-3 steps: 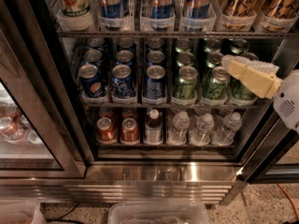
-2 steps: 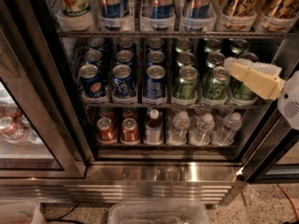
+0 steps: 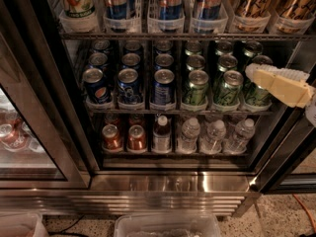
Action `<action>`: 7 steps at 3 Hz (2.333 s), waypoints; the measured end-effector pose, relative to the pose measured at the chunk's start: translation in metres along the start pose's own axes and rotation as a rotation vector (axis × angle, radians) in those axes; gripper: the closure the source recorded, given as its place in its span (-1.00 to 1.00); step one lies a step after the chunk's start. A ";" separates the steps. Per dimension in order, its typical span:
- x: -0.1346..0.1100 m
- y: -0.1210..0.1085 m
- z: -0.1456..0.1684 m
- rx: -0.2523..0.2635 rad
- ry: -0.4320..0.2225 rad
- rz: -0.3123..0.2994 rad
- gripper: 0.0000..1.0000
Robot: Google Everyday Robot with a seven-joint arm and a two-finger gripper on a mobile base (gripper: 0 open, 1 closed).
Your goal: Pick orange can from top shelf of fridge
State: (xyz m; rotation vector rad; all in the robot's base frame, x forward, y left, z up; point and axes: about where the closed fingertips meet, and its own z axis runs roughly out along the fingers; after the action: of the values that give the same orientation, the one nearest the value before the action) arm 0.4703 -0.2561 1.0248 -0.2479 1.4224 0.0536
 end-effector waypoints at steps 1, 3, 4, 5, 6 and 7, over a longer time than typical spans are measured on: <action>-0.001 -0.002 0.004 0.011 0.007 0.013 -1.00; 0.003 -0.004 0.015 0.024 0.017 0.062 -1.00; 0.007 0.001 0.020 0.025 0.018 0.093 -1.00; 0.005 -0.001 0.026 0.059 0.004 0.123 -1.00; 0.003 0.004 0.035 0.104 -0.014 0.155 -1.00; 0.000 0.016 0.046 0.138 -0.039 0.155 -1.00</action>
Offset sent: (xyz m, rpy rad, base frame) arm 0.0183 -0.0101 -0.0003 0.0860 0.0276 -0.0420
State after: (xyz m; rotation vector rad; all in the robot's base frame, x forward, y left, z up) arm 0.5119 -0.2316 1.0283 -0.0222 1.3975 0.0862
